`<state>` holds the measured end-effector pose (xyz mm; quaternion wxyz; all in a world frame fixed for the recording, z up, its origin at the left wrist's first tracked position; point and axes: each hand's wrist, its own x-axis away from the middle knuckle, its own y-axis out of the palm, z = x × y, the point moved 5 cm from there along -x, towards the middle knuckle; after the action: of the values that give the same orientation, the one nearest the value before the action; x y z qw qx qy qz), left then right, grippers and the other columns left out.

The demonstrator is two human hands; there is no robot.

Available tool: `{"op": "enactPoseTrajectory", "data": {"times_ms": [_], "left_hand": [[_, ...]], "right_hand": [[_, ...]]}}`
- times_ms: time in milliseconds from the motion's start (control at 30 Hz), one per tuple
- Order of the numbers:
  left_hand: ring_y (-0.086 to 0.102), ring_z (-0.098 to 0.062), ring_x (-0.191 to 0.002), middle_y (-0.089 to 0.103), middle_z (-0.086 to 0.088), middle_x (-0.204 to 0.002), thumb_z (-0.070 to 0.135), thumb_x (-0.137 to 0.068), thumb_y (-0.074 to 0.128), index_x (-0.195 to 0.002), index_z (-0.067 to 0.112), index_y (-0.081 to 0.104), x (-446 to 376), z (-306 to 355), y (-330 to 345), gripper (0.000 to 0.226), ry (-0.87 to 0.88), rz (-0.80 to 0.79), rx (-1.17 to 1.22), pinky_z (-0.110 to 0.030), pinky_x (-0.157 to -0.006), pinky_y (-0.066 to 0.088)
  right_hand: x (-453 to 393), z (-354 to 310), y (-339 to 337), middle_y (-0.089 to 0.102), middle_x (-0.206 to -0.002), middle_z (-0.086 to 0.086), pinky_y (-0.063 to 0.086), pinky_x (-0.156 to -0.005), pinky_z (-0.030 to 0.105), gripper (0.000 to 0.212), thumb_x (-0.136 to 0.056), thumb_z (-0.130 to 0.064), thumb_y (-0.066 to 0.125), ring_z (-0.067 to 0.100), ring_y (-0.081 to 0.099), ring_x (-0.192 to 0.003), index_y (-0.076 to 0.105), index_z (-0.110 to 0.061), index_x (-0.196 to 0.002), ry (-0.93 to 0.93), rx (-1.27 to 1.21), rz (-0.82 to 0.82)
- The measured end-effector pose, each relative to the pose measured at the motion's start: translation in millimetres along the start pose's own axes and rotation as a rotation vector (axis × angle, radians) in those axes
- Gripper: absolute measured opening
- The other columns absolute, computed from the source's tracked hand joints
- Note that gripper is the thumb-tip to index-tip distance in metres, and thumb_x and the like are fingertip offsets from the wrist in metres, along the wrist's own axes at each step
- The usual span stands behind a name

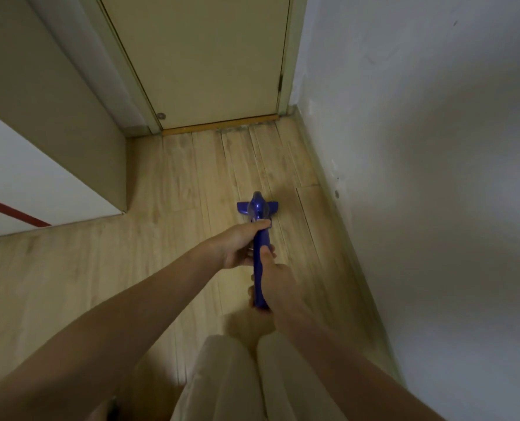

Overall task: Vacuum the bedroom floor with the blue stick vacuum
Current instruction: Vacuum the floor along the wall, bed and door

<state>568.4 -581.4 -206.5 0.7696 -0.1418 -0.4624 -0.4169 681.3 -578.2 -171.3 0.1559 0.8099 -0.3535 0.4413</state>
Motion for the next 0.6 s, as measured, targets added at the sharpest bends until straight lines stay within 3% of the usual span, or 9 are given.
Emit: {"op": "enactPoseTrajectory", "data": {"times_ms": [333, 500, 600], "left_hand": [[0.067, -0.023, -0.072, 0.066, -0.013, -0.085, 0.035, -0.096, 0.055, -0.103, 0.007, 0.054, -46.0, 12.5, 18.6, 0.03, 0.011, 0.039, 0.02, -0.034, -0.06, 0.056], [0.065, -0.026, -0.077, 0.064, -0.015, -0.088, 0.032, -0.097, 0.054, -0.098, 0.007, 0.053, -41.1, 9.6, 29.8, 0.025, 0.02, 0.033, 0.032, -0.038, -0.072, 0.057], [0.065, -0.025, -0.082, 0.065, -0.013, -0.089, 0.032, -0.097, 0.054, -0.101, 0.008, 0.054, -30.5, 10.2, 34.1, 0.024, 0.035, 0.016, 0.023, -0.036, -0.07, 0.056]], "right_hand": [[-53.5, -7.6, -29.6, 0.058, -0.068, 0.004, 0.046, -0.047, 0.025, 0.057, -0.1, -0.054, 0.033, 0.011, 0.054, -0.044, 0.056, -0.003, -0.111, -0.022, 0.125, 0.019], [-50.0, -5.8, -39.7, 0.058, -0.066, 0.005, 0.048, -0.051, 0.027, 0.061, -0.1, -0.055, 0.033, 0.014, 0.054, -0.046, 0.056, 0.0, -0.112, -0.019, 0.169, 0.043], [-33.5, -10.4, -46.2, 0.058, -0.067, 0.004, 0.047, -0.049, 0.025, 0.063, -0.1, -0.055, 0.032, 0.012, 0.054, -0.046, 0.056, 0.001, -0.117, -0.007, 0.187, 0.06]]}}
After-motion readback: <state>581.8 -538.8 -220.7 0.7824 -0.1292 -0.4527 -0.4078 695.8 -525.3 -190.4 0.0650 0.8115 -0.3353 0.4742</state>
